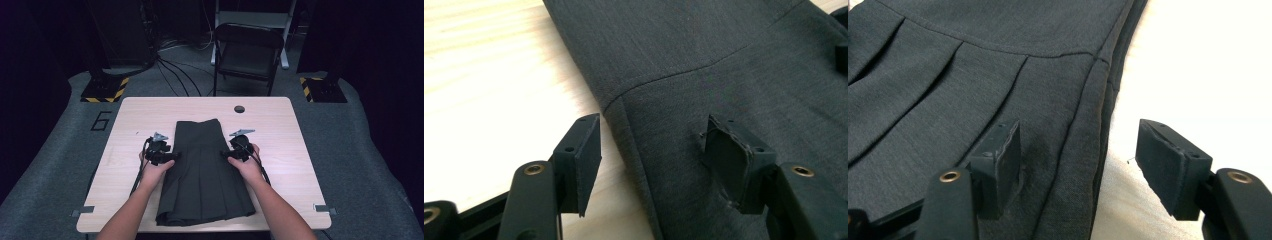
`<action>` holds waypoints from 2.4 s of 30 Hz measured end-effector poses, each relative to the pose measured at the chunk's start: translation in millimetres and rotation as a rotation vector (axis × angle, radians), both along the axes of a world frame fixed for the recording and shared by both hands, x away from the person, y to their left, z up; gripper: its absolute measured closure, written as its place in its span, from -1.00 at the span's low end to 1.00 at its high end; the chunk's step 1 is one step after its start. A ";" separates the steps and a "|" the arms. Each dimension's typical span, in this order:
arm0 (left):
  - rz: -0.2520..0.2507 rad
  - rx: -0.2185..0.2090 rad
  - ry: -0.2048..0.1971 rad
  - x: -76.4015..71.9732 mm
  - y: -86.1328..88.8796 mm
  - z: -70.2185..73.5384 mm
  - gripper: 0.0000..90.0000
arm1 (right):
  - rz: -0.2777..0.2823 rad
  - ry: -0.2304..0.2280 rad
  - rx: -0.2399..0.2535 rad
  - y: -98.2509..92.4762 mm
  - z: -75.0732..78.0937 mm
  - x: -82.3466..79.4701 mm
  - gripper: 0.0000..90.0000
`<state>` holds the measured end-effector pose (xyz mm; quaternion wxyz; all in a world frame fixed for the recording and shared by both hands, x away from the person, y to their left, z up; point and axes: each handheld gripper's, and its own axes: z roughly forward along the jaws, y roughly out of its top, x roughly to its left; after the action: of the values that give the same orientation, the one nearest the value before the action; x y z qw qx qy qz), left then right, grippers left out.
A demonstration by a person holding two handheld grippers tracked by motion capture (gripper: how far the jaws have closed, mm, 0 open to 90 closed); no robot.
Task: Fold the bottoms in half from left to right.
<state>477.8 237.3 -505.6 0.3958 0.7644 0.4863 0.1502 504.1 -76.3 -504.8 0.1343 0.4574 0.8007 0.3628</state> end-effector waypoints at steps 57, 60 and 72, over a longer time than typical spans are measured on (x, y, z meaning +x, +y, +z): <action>-0.056 -0.058 0.009 -10.8 -12.8 -13.1 0.70 | 0.133 0.008 0.028 -0.1 -6.2 -32.8 0.75; -0.090 -0.041 0.030 -17.2 -11.3 -11.0 0.71 | 0.150 0.017 0.026 -2.6 -3.1 -41.7 0.75; -0.087 -0.063 0.049 -39.3 -7.6 -11.6 0.61 | 0.169 0.023 0.005 -4.8 -2.2 -64.5 0.71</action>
<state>438.5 229.7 -517.2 0.4139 0.7753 0.4668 0.0985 439.7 -81.1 -507.0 0.0927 0.3926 0.8371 0.3694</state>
